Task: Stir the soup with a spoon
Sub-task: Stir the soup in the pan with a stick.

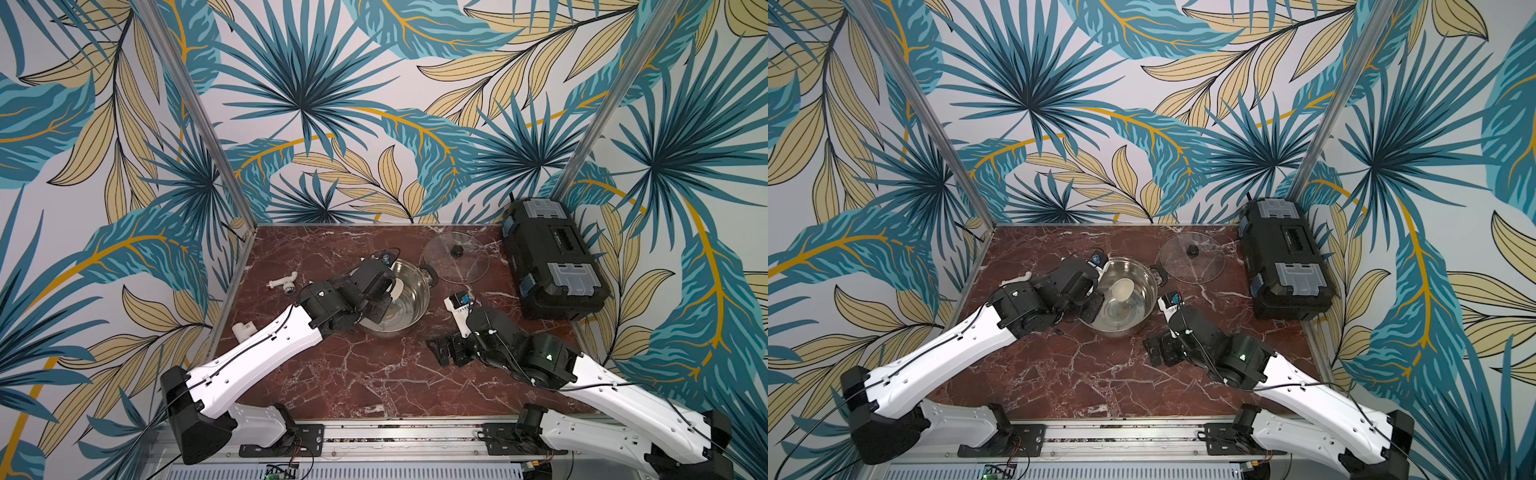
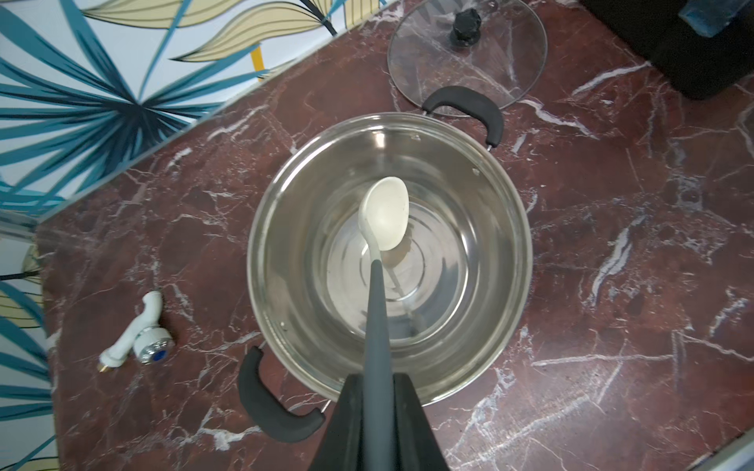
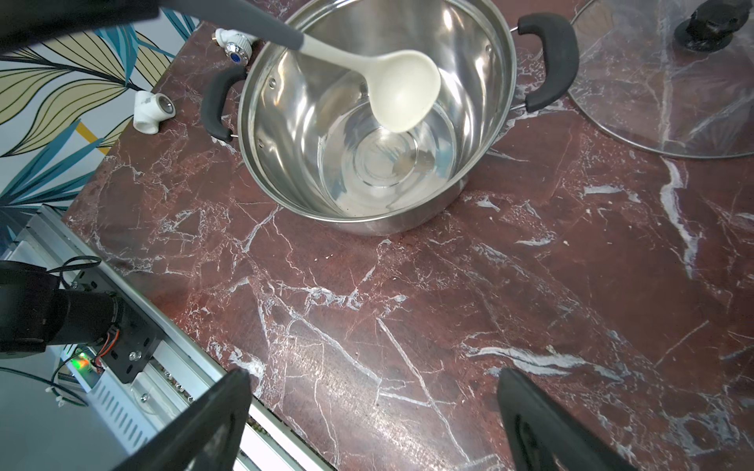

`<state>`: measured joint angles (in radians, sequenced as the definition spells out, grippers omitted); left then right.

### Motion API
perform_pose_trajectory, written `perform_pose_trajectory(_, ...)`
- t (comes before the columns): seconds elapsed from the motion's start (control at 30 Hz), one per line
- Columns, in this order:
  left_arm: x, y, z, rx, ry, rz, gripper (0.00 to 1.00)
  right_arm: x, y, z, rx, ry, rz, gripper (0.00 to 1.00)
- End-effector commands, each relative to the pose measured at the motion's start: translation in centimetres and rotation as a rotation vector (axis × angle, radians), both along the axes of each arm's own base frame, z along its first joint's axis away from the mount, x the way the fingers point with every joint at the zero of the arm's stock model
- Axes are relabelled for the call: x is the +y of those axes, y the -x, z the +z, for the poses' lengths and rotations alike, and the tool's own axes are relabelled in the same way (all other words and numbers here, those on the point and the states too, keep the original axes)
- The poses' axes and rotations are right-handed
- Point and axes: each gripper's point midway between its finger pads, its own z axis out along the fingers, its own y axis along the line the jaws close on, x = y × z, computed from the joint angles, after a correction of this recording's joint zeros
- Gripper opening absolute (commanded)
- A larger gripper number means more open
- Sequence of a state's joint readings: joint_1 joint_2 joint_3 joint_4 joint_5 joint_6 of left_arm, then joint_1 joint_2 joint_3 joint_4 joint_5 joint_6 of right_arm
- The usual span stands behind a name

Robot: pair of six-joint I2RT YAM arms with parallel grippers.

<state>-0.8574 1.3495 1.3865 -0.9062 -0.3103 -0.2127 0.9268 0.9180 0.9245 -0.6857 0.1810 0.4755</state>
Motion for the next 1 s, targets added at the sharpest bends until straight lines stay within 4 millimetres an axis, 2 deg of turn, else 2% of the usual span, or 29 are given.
perform_pose_trajectory(0.0, -1.9, 0.3, 2.3, 0.009, 0.120, -0.042, 0.00, -1.0, 0.3, -0.9, 0.002, 0.035, -0.016, 0.99)
perform_pose_trajectory(0.27, -0.5, 3.0, 1.9, 0.087, 0.156, -0.046, 0.00, -0.5, 0.2, -0.8, 0.001, 0.060, 0.014, 0.99)
perform_pose_trajectory(0.5, 2.4, 4.6, 0.7, 0.140, 0.045, -0.011, 0.00, 0.5, -0.1, -0.2, 0.000, 0.051, 0.041, 1.00)
perform_pose_trajectory(0.67, 4.5, 4.1, 0.7, 0.106, -0.040, 0.047, 0.00, 1.5, -0.5, -0.2, -0.002, 0.058, 0.070, 1.00)
perform_pose_trajectory(0.97, 4.6, 1.9, 1.2, 0.034, -0.126, 0.082, 0.00, 3.2, -2.4, 1.0, -0.090, 0.097, 0.108, 1.00)
